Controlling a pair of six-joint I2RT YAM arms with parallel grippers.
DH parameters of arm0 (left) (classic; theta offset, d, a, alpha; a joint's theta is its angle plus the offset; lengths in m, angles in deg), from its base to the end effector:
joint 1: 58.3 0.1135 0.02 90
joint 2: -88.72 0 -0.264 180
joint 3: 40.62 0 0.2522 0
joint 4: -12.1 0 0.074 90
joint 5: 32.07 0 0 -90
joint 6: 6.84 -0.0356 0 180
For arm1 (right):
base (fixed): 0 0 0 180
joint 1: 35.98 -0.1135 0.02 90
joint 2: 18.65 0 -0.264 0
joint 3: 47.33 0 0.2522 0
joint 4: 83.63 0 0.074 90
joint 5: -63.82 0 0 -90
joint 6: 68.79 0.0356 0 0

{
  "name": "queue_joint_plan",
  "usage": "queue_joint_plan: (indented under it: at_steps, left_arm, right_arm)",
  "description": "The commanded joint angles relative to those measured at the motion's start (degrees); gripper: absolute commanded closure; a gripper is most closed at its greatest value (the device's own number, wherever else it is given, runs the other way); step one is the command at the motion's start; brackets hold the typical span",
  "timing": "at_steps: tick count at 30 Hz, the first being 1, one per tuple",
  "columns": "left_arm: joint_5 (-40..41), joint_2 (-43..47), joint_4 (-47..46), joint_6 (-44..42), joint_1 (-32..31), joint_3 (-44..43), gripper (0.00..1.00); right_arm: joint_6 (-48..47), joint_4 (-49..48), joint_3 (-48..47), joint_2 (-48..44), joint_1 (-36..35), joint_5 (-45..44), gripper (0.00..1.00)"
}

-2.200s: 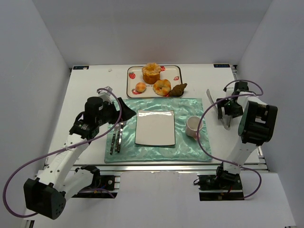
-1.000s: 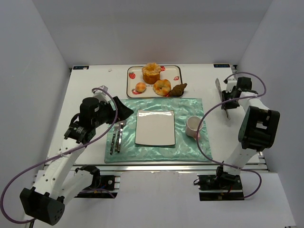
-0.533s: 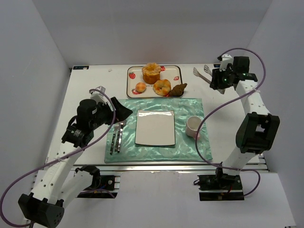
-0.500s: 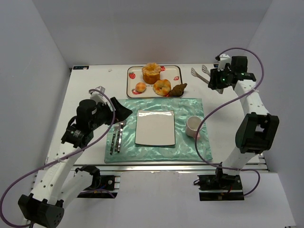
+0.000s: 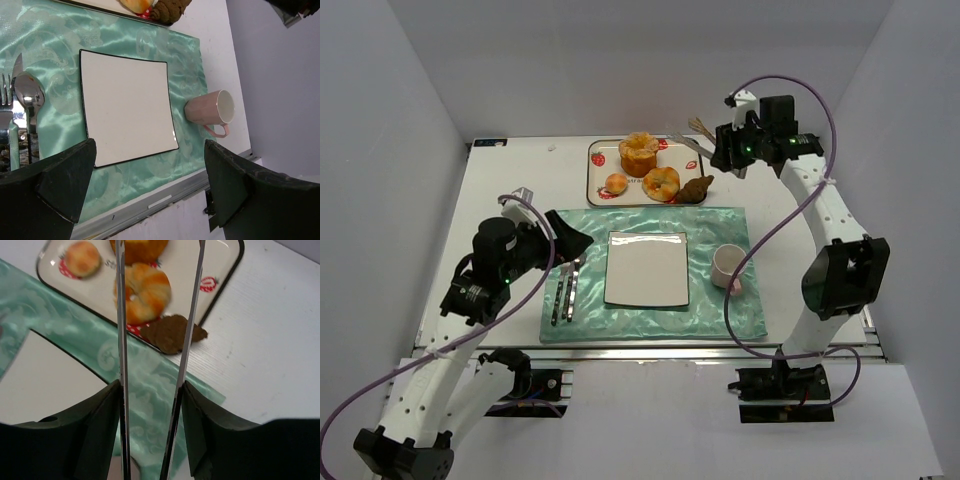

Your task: Place the bread

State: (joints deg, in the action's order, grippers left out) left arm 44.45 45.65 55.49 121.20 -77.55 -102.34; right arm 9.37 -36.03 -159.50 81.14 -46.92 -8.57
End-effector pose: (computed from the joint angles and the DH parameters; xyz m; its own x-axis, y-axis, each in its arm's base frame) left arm 0.1528 -0.0622 0.3290 -0.6319 -0.4141 -0.6552 0.1665 0.7531 -0.6365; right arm 0.3901 0.0864 0.3655 -0.4673 -0.2895 -0.8354 -0.5307 0.8475 0.0031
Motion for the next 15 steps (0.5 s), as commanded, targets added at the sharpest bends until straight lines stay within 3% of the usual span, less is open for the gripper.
queue_joint_plan:
  at_steps: [1,4,15]
  left_arm:
    - [1.26,1.14,1.92,0.54,-0.18,-2.39,0.02]
    - [1.87,1.67,2.89,0.98,-0.18,-3.01,0.02]
    - [3.01,1.68,4.83,3.0,-0.18,-3.98,0.02]
  right_arm:
    - [8.83,-3.08,-4.33,3.48,-0.13,1.99,0.46]
    - [14.37,-5.1,-5.3,6.38,-0.31,3.31,0.46]
    - [19.13,-9.06,-13.03,18.16,-5.23,2.7,0.47]
